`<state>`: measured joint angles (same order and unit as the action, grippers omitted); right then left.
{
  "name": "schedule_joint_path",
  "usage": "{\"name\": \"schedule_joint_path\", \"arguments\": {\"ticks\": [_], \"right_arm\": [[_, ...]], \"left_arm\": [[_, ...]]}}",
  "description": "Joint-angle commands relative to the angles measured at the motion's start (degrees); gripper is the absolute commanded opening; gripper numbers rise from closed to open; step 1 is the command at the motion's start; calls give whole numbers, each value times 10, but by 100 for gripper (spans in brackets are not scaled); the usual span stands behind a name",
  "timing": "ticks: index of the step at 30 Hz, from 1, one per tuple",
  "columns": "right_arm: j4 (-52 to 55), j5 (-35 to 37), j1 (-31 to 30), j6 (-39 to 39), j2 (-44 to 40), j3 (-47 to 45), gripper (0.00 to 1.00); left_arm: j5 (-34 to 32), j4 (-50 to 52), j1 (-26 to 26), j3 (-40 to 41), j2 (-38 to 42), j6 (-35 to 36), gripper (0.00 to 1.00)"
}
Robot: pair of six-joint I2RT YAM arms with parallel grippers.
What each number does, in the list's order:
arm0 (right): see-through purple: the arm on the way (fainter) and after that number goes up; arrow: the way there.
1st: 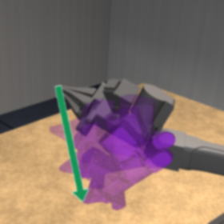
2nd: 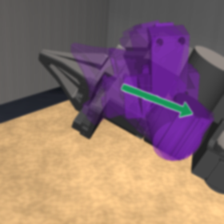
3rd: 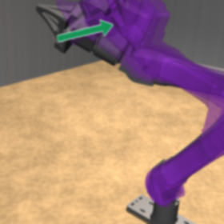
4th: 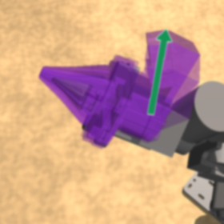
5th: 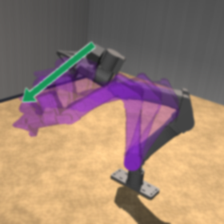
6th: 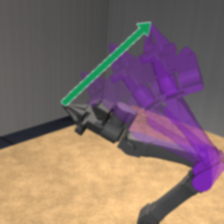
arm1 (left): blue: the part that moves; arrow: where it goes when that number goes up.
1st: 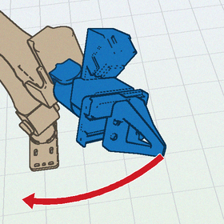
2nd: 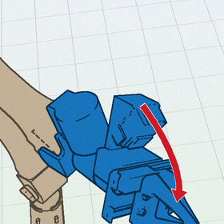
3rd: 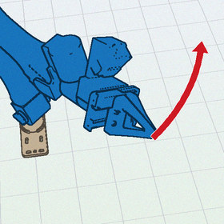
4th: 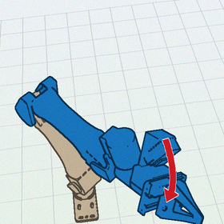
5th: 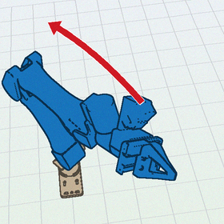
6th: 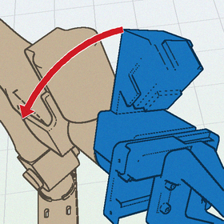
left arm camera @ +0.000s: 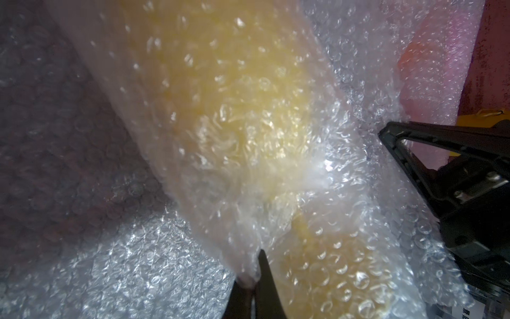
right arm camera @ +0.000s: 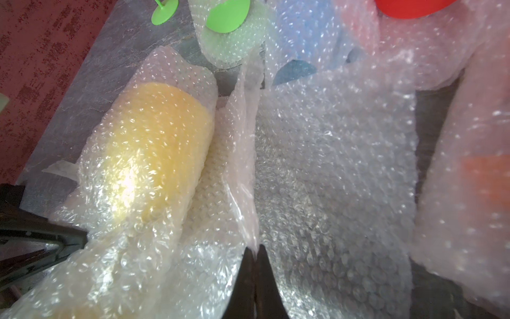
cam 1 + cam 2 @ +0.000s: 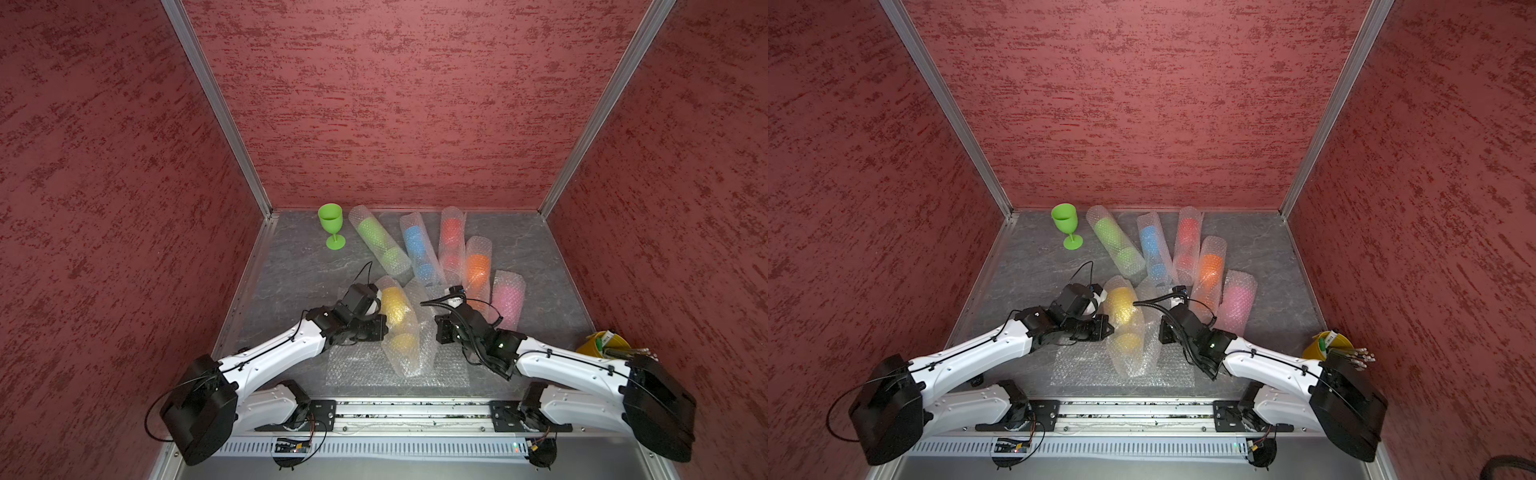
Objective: Unpack wine glasses from bubble wrap
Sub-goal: Unwrap the bubble wrap.
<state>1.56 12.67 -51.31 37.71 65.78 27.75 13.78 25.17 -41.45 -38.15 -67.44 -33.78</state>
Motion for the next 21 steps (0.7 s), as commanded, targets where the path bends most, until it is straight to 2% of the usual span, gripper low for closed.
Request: {"name": "schedule_joint_path", "arguments": {"ticks": [1,7,10,15,18,19,21], "right_arm": [[5,1,2,22,-15,-10,0],[-10,-26,2,18,8,-19,1],[-19,-45,2,15,38,-13,4],[-13,-47,2,15,40,-6,11],[-4,-44,2,16,23,-4,32],[-2,-46,3,18,18,-5,43],[-3,-53,5,20,11,-6,57]], "left_arm": [[-23,-26,-9,2,-7,12,0],[-32,-35,-11,16,-30,4,1],[-34,-29,-11,13,-42,-7,10],[-41,-1,-10,0,-41,-20,45],[-52,20,-8,-3,-18,-32,57],[-57,26,-7,-3,-8,-38,60],[-60,37,-1,-2,11,-45,62]]}}
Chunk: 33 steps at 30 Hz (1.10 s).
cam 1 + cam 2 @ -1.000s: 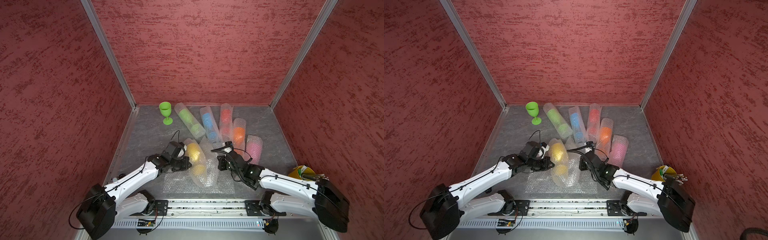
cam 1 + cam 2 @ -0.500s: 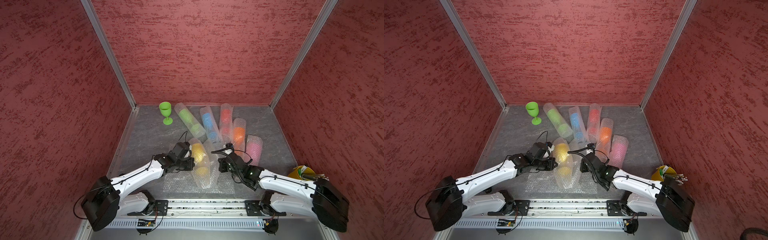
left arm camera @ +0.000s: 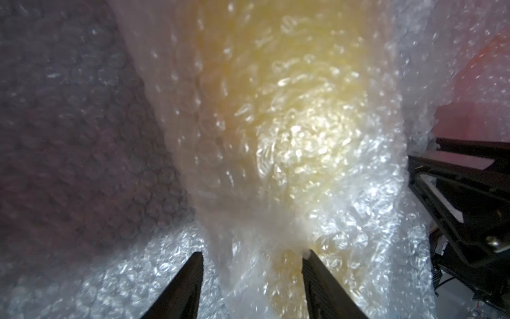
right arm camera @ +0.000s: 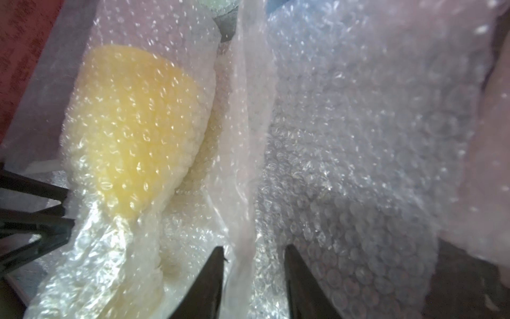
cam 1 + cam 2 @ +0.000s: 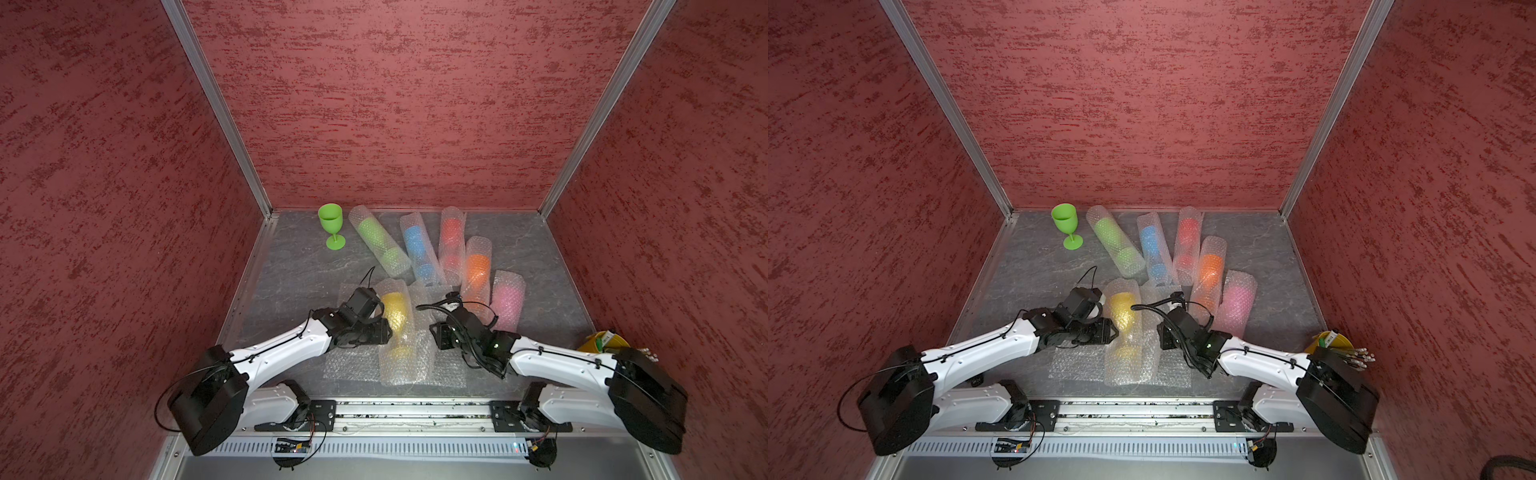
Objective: Unpack wine glasses from bubble wrap
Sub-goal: Unwrap the bubble wrap.
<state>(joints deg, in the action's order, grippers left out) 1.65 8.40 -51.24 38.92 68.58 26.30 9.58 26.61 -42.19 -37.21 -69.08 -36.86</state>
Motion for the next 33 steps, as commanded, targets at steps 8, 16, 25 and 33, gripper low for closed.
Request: {"name": "schedule_joint_path", "arguments": {"ticks": [8,16,25,33], "right_arm": [[-22,-40,25,-13,26,25,73],[-24,-44,78,-34,55,36,68],[-66,-160,88,-66,102,62,59],[-68,-139,87,-81,133,78,45]], "left_arm": [[-10,60,40,-22,61,-13,69],[25,69,52,-41,51,-8,76],[39,57,54,-52,11,-1,76],[91,-8,74,-53,-55,-7,92]]}}
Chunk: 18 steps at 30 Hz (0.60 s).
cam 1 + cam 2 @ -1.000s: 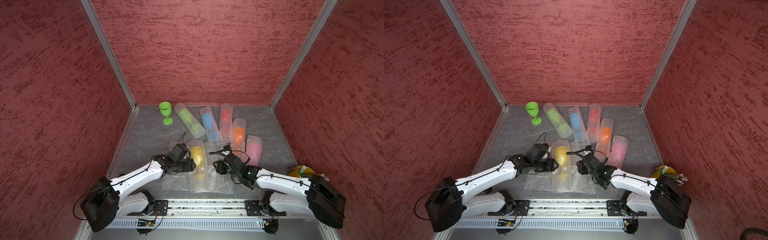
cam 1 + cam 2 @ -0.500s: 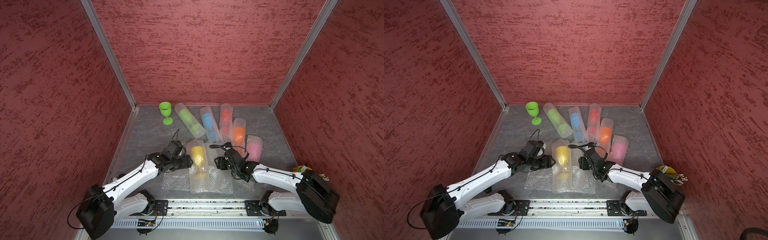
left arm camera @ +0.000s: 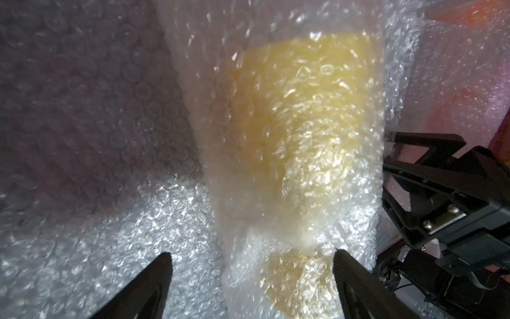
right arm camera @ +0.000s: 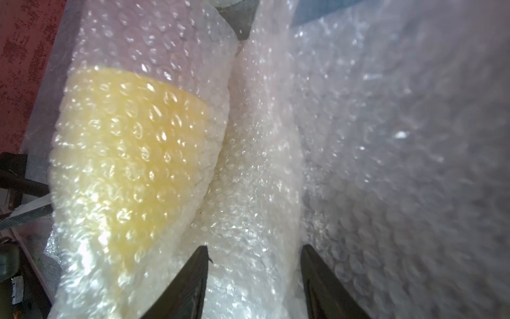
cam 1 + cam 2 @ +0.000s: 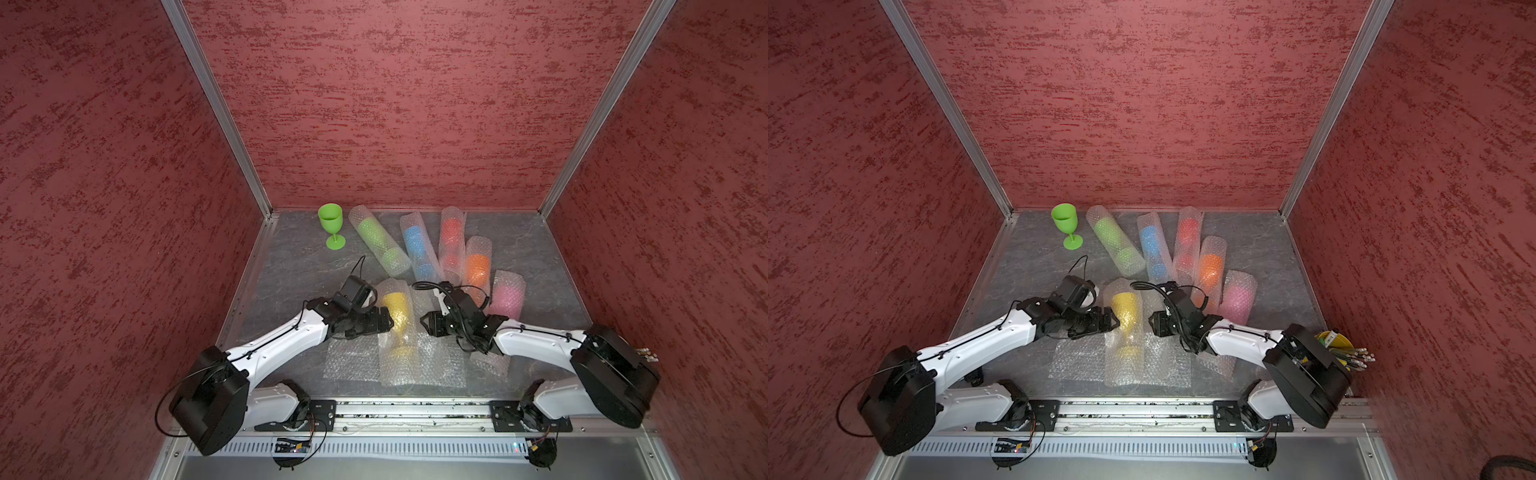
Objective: Unpack wine glasses from bubble wrap
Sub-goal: Unwrap the bubble wrap.
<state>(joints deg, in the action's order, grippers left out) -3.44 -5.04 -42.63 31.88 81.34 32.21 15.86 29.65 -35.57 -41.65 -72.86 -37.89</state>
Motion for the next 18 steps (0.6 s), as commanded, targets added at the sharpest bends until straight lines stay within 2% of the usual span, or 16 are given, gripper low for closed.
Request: {"name": "schedule_joint_path", "arguments": {"ticks": [1,5,8,14,18], "right_arm": [[-18,-3,1,-11,6,19,39],[-21,-14,1,-11,4,26,15],[-20,-35,1,-1,-19,29,1],[1,-63,1,49,-76,36,0],[-3,-92,1,91,-94,33,0]], "left_arm": [[35,-44,10,-11,-25,4,92],[51,-64,15,-15,-47,3,89],[44,-57,18,-12,-30,0,88],[-53,52,52,-36,65,0,89],[-80,125,79,-82,105,33,90]]}}
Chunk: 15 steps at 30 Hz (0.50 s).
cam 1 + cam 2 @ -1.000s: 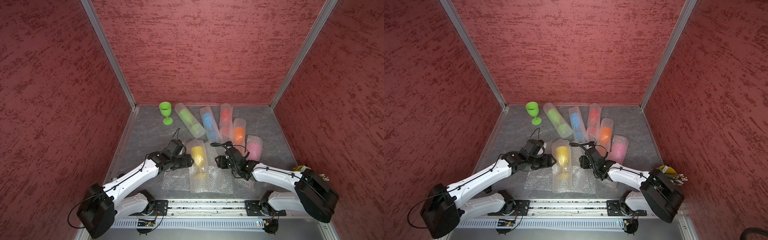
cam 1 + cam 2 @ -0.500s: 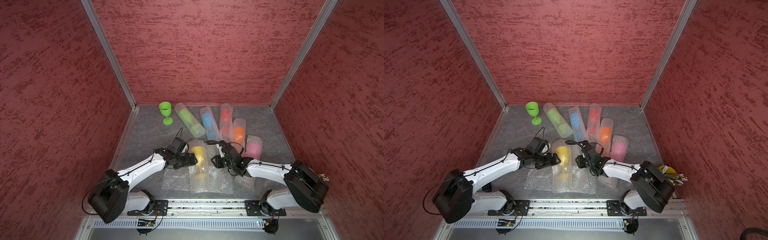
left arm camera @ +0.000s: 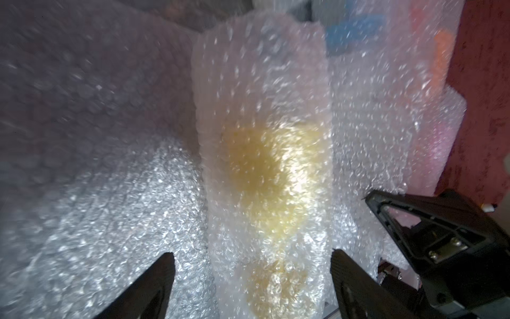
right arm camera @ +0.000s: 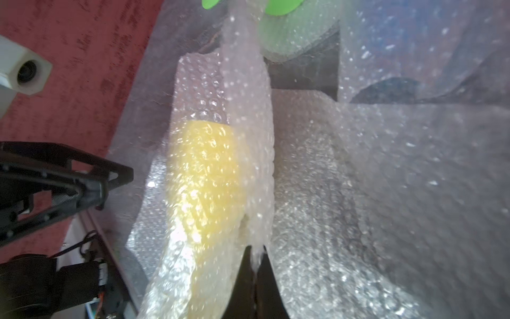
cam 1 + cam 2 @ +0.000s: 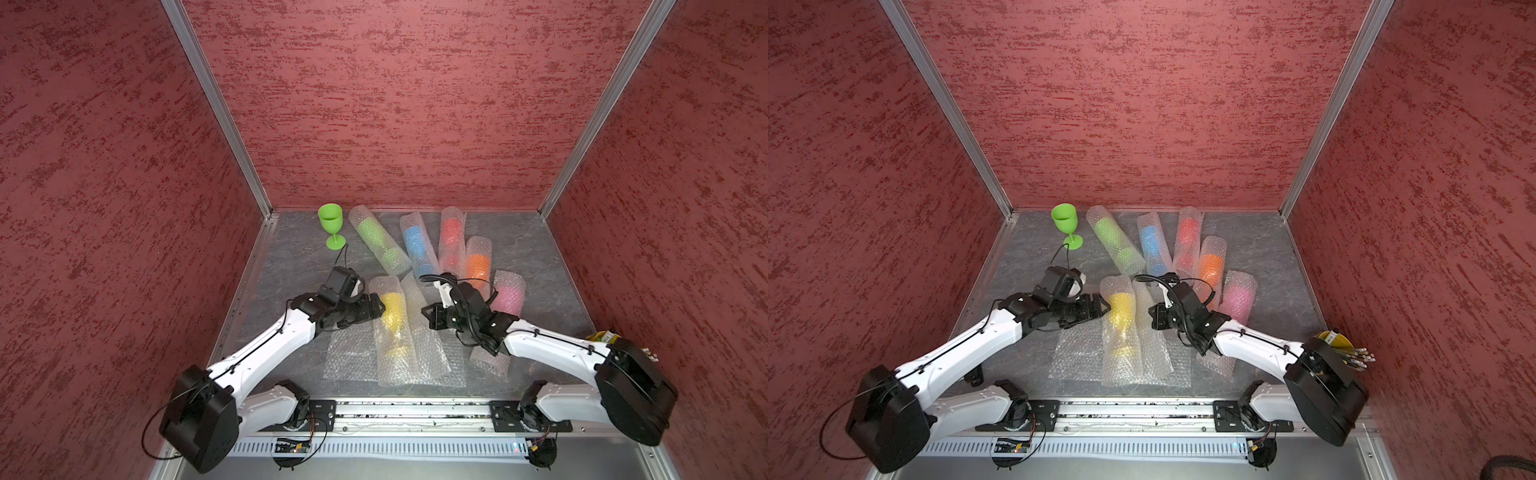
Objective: Unpack wine glasses from bubble wrap
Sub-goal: Unwrap the bubble wrap.
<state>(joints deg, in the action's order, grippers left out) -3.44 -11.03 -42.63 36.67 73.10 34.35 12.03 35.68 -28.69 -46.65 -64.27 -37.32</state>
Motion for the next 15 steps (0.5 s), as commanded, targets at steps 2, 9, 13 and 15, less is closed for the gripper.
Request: {"name": "schedule_joint_path", "arguments": {"ticks": [2,9,13,15], "right_arm": [[-4,-41,1,60,-15,11,0],[6,-35,1,94,-54,7,0],[32,-16,1,88,-73,-4,0],[46,-4,1,81,-79,-8,0]], "left_arm": [[-56,88,-7,-56,27,33,90],[-74,103,-155,-123,-41,-24,90],[-73,97,-207,-142,-98,-38,90],[-75,106,-209,-145,-129,-42,91]]}}
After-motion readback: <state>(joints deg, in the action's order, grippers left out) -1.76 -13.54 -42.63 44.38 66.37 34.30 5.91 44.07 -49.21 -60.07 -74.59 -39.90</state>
